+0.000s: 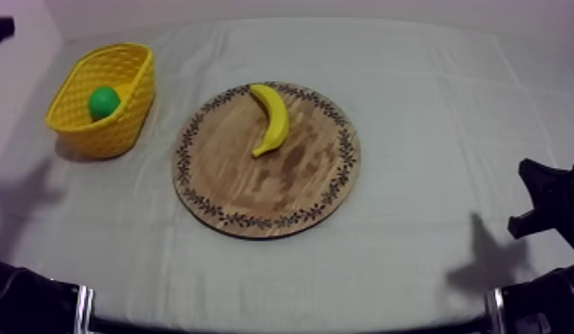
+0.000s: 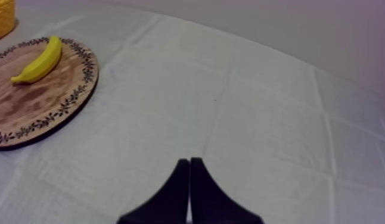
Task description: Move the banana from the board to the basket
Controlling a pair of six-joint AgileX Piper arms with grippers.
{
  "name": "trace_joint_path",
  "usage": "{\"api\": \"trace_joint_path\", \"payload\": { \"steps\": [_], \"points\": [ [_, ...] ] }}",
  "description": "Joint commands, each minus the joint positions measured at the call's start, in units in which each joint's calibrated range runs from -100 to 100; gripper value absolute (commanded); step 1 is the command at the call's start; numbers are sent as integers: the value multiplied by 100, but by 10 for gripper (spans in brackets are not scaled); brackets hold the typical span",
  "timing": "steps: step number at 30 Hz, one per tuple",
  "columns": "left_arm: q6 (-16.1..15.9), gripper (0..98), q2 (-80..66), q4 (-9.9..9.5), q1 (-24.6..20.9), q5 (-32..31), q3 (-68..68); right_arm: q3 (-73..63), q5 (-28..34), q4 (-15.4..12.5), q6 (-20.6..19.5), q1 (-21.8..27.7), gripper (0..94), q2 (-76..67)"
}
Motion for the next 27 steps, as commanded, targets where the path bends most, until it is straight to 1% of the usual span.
{"api": "trace_joint_path", "payload": {
  "steps": [1, 5, 9, 12, 16, 22, 27],
  "points": [
    [-172, 0, 814, 88, 34, 390, -1997, -3, 1, 0, 1, 0, 3, 0],
    [-263, 0, 1309, 155, 160, 725, -2908, -3, 1, 0, 1, 0, 3, 0],
    [-304, 0, 1751, 149, 370, 1217, -3719, -3, 1, 0, 1, 0, 3, 0],
    [-261, 0, 2085, 114, 544, 1614, -4260, -3, 1, 0, 1, 0, 3, 0],
    [-62, 0, 2522, 28, 753, 2082, -4880, -3, 1, 0, 1, 0, 3, 0],
    [367, 0, 3157, -192, 1148, 2850, -5559, -3, 1, 0, 1, 0, 3, 0],
    [702, 0, 3618, -345, 1436, 3206, -5725, -3, 1, 0, 1, 0, 3, 0]
  ]
}}
